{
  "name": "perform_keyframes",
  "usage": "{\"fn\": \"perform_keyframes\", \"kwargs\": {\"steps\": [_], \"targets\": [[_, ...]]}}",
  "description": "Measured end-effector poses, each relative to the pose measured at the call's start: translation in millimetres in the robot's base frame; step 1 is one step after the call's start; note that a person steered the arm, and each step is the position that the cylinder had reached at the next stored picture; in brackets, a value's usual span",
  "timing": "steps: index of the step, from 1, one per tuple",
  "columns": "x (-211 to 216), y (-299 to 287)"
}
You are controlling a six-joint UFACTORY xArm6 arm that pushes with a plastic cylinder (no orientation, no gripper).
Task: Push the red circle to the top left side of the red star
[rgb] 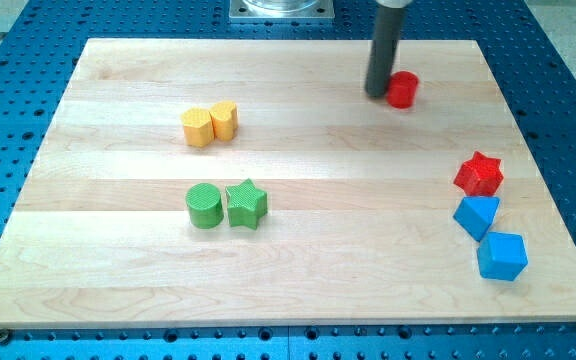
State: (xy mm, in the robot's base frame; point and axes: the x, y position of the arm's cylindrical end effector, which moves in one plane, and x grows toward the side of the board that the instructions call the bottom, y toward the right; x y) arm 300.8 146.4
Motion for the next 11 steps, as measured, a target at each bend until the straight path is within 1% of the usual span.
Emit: {"fn": "perform_keyframes", "kwargs": {"steps": [2,4,5,6,7,8,9,10,11], "targets": [[59.2,46.9],[-6.6,46.5],[-8.3,65.8],[15.4,86.8],[12.4,103.3],[36.3,110.7],[65.0,94.5],[66.5,75.0],[60.5,75.0]]}}
